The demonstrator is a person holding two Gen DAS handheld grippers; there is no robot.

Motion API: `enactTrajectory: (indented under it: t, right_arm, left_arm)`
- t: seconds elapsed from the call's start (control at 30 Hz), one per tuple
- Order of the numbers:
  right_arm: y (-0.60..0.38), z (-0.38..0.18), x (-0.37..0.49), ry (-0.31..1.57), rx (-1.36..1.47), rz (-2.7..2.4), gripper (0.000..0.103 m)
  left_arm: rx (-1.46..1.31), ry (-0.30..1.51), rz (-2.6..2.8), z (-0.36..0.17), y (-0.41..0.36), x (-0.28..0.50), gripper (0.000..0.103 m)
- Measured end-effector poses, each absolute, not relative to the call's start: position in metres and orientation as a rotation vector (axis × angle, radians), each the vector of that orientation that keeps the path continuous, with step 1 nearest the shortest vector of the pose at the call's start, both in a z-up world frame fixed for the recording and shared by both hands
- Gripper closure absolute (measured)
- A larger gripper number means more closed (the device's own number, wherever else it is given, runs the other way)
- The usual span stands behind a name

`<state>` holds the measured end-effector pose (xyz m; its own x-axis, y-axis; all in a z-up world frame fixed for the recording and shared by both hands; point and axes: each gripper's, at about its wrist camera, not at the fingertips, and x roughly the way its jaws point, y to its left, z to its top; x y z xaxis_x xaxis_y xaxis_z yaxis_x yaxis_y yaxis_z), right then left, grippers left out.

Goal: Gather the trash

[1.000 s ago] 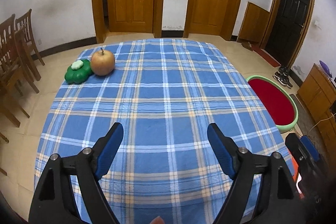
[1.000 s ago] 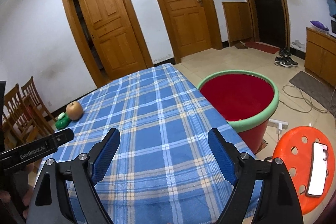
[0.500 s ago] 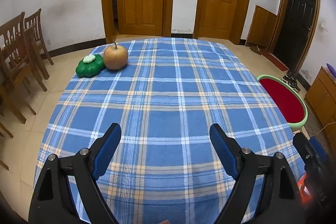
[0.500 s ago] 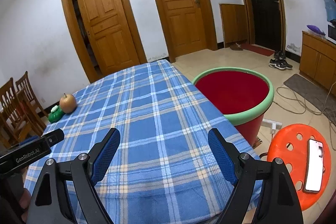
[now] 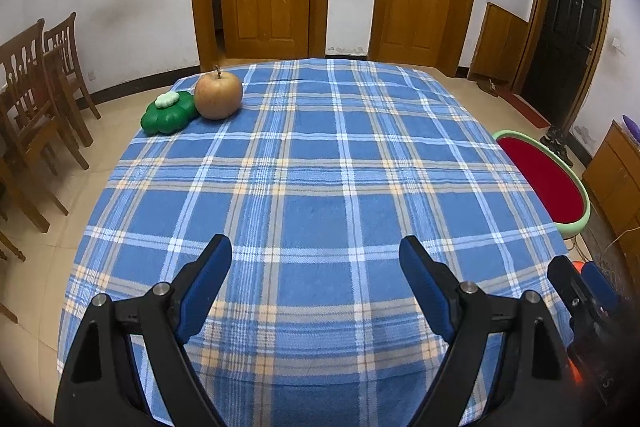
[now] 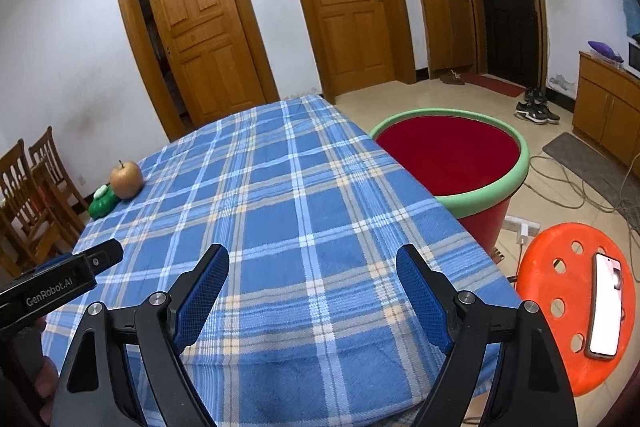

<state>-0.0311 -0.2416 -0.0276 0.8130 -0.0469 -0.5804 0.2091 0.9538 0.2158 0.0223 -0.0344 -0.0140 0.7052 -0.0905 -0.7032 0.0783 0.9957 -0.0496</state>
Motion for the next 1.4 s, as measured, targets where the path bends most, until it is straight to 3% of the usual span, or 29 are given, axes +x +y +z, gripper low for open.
enactTrajectory:
  t: [1.4]
  right_arm:
    - [-0.2415,-0.0269,-0.0317,0.611,0.282,-0.138,0.017]
  left_arm:
    - [-0.001,0.773,-0.086,-0.0113,-0.0349,0.0182,0.018]
